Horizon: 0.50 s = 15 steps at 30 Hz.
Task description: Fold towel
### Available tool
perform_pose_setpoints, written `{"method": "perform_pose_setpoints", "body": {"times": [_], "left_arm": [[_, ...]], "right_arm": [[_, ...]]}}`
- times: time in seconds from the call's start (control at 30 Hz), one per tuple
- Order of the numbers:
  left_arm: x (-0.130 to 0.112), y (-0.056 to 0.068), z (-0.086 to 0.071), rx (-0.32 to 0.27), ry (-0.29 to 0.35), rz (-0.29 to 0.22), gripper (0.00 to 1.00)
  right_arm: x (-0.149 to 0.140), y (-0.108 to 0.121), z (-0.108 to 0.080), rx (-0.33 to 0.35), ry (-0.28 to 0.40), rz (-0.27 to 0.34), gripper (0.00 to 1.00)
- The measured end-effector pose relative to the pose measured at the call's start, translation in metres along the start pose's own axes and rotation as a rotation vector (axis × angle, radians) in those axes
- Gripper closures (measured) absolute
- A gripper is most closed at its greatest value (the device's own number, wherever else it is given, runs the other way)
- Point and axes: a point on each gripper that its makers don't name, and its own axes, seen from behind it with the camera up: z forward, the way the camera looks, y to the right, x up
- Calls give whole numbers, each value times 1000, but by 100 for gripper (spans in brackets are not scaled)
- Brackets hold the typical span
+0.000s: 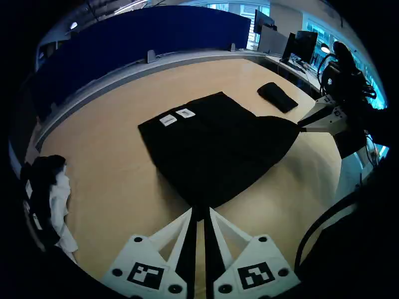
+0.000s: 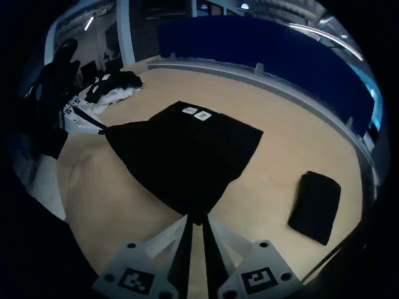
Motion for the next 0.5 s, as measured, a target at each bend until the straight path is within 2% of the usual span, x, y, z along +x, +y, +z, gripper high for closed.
{"method": "perform_pose_setpoints", "body": {"times": [0.3,0.5], "left_arm": [[14,2,-21,4,30,-39,91],[19,5,-36,3,40,-44,91]], "right_arm": [[20,-4,-21,5,33,17,87],[32,-8,-36,13,49,23,87]]}}
